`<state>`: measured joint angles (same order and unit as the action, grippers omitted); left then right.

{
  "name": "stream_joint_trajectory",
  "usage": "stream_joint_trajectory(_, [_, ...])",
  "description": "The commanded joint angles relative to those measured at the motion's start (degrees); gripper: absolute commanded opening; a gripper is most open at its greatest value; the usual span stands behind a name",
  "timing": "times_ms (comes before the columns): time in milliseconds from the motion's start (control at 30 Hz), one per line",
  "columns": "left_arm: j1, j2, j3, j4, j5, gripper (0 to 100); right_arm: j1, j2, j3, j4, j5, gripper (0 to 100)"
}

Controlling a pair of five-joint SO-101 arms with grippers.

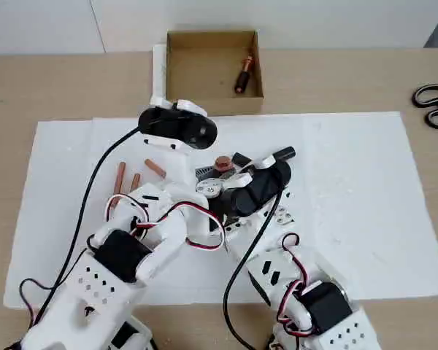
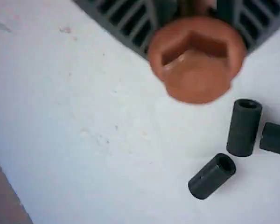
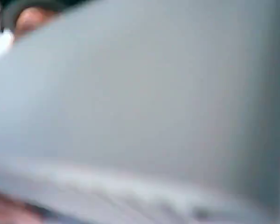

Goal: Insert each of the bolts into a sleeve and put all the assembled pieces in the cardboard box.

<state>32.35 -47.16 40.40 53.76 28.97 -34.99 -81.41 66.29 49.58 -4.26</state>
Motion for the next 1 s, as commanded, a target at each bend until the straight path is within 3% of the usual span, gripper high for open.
stream_joint_trajectory(0, [-0.1,-0.2,0.0,2.1,-0.6,1,0.0,-1.1,-0.8,-1.4,0.0,0.4])
stream_joint_trajectory(967, [0.0,-0.2,0.4,9.8,-2.5,1,0.0,-1.1,-0.8,-1.2,0.0,0.4])
